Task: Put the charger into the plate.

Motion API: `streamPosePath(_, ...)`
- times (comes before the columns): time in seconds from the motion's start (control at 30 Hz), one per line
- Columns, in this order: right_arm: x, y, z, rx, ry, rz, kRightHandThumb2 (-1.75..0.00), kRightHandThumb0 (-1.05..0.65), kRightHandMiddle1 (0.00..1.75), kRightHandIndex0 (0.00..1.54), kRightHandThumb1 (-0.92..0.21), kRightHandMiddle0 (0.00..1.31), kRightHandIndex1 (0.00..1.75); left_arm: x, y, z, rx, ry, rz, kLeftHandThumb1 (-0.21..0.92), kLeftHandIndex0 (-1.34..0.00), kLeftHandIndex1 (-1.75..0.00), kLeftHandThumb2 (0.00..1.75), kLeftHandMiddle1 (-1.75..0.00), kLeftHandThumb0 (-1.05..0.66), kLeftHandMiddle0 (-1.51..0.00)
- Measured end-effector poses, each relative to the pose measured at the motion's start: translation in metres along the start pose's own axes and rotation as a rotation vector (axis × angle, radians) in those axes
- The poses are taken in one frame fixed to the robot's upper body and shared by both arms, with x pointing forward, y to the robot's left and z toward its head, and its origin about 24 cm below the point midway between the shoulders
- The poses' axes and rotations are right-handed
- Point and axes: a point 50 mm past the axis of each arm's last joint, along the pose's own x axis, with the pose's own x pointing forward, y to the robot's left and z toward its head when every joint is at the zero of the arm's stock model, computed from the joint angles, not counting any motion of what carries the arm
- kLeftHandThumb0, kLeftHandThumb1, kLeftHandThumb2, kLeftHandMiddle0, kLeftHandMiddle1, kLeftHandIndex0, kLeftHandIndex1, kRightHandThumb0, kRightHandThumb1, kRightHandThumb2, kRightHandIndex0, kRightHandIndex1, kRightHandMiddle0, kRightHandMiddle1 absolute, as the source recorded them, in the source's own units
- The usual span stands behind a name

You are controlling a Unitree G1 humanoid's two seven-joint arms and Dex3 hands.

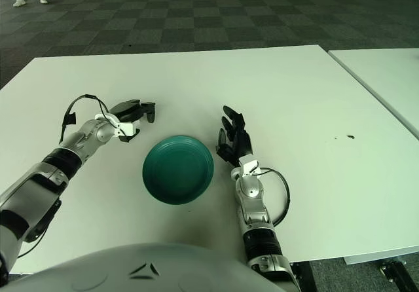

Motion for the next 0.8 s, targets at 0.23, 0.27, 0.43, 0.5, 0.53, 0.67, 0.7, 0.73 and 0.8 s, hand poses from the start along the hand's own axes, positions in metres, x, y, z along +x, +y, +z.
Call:
streamPosePath(0.23,0.002,0.000,0.000,0.001,-0.002,-0.001,-0.87,-0.69,0.63,0.32,-0.92,0.00,0.01,-0.009,0.002,-0.001,0.018,-0.024,-0.004,0.28,-0.45,-1.75,1.33,-1.62,0.00,-0.67)
streamPosePath(0.27,0.002,0.000,0.000,0.001,-0.002,-0.001,-0.87,-0.69,0.63,0.32,-0.92,0.00,0.01,-0.010,0.002,-0.001,0.021,-0.027,-0.006,0.27,-0.45,-1.75,1.34,-1.65,0.00,-0.65)
streamPosePath(0.43,0.002,0.000,0.000,0.002,-0.004,-0.004,-0.87,-0.69,0.64,0.32,-0.92,0.00,0.01,-0.015,0.003,-0.002,0.029,-0.038,-0.009,0.24,-0.48,-1.75,1.41,-1.73,0.00,-0.62)
streamPosePath(0.5,0.003,0.000,0.000,0.003,-0.004,-0.006,-0.87,-0.69,0.64,0.32,-0.92,0.00,0.00,-0.017,0.005,0.000,0.036,-0.048,-0.003,0.23,-0.49,-1.75,1.42,-1.74,0.00,-0.61)
streamPosePath(0.53,0.003,0.000,0.000,0.004,-0.004,-0.008,-0.87,-0.69,0.64,0.32,-0.92,0.00,0.00,-0.017,0.007,0.001,0.040,-0.054,0.001,0.23,-0.50,-1.75,1.42,-1.74,0.00,-0.61)
streamPosePath(0.67,0.003,0.000,0.000,0.005,-0.004,-0.012,-0.87,-0.69,0.64,0.31,-0.92,0.00,0.00,-0.019,0.013,0.005,0.055,-0.079,0.022,0.22,-0.52,-1.75,1.43,-1.74,0.00,-0.61)
streamPosePath(0.7,0.003,0.000,0.000,0.005,-0.004,-0.011,-0.87,-0.69,0.64,0.31,-0.92,0.00,0.00,-0.019,0.015,0.007,0.057,-0.085,0.026,0.21,-0.53,-1.75,1.45,-1.75,0.00,-0.62)
streamPosePath(0.73,0.003,0.000,0.000,0.006,-0.005,-0.011,-0.87,-0.69,0.64,0.30,-0.92,0.00,0.00,-0.020,0.017,0.008,0.059,-0.093,0.031,0.20,-0.54,-1.75,1.46,-1.75,0.00,-0.62)
streamPosePath(0.8,0.003,0.001,0.000,0.007,-0.005,-0.011,-0.87,-0.69,0.64,0.30,-0.92,0.00,0.00,-0.021,0.021,0.011,0.061,-0.108,0.038,0.18,-0.55,-1.74,1.47,-1.75,0.00,-0.63)
